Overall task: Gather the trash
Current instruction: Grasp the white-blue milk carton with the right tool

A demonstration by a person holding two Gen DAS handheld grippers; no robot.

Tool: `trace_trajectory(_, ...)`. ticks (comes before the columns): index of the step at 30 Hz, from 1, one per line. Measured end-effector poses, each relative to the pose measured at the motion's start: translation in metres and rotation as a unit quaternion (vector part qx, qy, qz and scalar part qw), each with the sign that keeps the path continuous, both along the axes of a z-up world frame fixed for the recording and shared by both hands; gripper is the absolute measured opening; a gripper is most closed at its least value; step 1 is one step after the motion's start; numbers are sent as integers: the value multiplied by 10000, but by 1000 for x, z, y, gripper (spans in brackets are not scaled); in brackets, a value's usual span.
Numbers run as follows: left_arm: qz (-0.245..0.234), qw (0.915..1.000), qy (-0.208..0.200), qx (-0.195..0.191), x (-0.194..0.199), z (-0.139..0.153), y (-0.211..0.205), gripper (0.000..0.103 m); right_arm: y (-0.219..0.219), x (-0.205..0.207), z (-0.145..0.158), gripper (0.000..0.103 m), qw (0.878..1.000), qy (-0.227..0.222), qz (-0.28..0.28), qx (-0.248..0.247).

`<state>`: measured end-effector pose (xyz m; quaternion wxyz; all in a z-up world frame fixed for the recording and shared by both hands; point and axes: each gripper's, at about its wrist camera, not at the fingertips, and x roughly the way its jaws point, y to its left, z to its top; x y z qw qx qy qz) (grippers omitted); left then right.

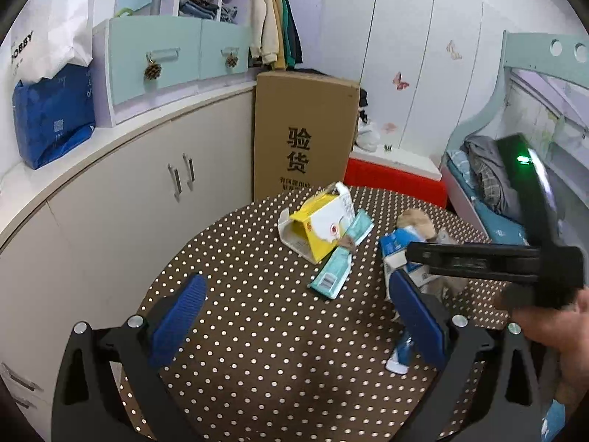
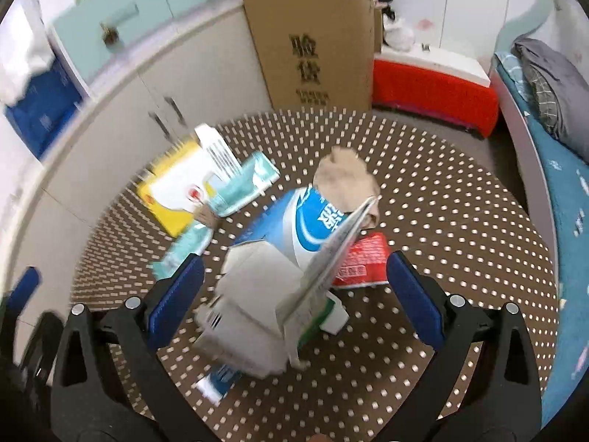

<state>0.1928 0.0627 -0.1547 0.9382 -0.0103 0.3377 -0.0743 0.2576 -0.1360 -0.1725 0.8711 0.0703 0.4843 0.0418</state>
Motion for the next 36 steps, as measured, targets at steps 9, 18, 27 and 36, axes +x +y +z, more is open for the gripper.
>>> trace_trajectory(9, -352, 9988, 315, 159, 27, -23, -14, 98, -23, -24, 0, 65, 9984, -236, -25, 509)
trace_trajectory(18, -593, 9947, 746, 388, 72, -53, -48, 98, -72, -61, 26, 65, 9924, -671, -118, 1023)
trace_trajectory(27, -758, 9910, 1042, 367, 79, -68, -61, 31, -107, -88, 36, 65, 9862, -926, -384, 1315)
trace_trajectory(36, -808, 9923, 831, 446, 38, -62, -62, 71, -125, -122, 6, 65, 9898, -715, -570, 1096)
